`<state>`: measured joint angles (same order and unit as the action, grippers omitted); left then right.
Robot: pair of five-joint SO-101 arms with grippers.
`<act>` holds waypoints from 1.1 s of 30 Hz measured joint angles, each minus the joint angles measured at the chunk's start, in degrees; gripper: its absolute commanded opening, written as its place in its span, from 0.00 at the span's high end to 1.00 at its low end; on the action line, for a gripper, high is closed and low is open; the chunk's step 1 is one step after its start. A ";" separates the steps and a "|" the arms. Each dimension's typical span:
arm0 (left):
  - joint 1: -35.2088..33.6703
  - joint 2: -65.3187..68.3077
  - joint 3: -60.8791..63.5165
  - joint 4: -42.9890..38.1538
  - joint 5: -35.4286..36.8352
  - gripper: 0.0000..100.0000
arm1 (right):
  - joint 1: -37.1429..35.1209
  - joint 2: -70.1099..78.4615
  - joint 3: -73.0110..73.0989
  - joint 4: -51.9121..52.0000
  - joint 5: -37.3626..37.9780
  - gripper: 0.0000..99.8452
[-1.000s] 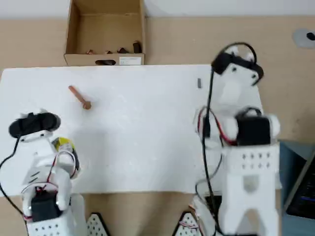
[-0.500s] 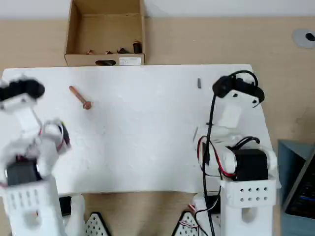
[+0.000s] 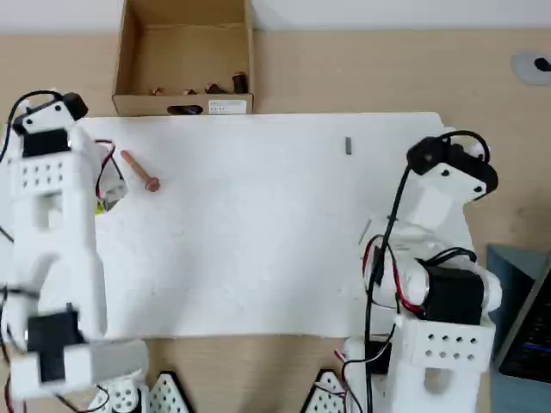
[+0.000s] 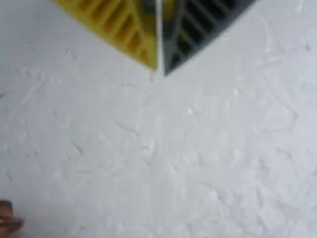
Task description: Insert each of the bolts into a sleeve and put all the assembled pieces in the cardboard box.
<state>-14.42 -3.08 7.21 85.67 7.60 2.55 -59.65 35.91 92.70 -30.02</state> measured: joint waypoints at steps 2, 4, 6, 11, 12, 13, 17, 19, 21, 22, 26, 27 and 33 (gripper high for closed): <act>0.00 5.19 -4.92 1.32 0.00 0.99 | 0.62 0.00 0.18 0.00 0.00 0.99; 0.00 9.76 -10.20 2.29 0.00 0.99 | 1.05 0.00 0.35 -0.09 0.00 0.99; 0.44 13.63 -15.30 3.43 0.09 0.96 | 1.14 0.00 0.35 -0.09 0.00 0.99; 3.25 22.07 -26.73 5.63 0.00 0.89 | 1.14 0.00 0.35 -0.09 0.00 0.99; 3.78 23.56 -28.48 5.63 0.00 0.89 | 1.14 0.00 0.35 -0.09 0.00 0.99; 4.04 24.88 -30.07 5.63 0.00 0.89 | 1.14 0.00 0.35 -0.09 0.00 0.99; 4.84 29.89 -35.25 5.63 0.00 0.89 | 1.14 0.00 0.35 -0.09 0.00 0.99; 5.10 32.18 -37.10 5.63 0.00 0.89 | 1.14 0.00 0.35 -0.09 0.00 0.99; 5.54 34.11 -38.68 5.63 0.09 0.89 | 1.14 0.00 0.35 -0.09 0.00 0.99; 5.71 35.08 -39.30 5.63 0.00 0.89 | 1.14 0.00 0.35 -0.09 0.00 0.99; 7.21 38.77 -40.70 5.63 0.00 0.89 | 1.14 0.00 0.35 -0.09 0.00 0.99; 7.38 39.47 -41.05 5.63 0.00 0.89 | 1.14 0.00 0.35 -0.09 0.00 0.99; 7.21 44.84 -43.60 5.54 0.00 0.90 | 1.14 0.00 0.35 -0.09 0.00 0.99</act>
<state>-7.21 41.76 -36.40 91.21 7.60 3.69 -59.65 36.26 92.62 -30.02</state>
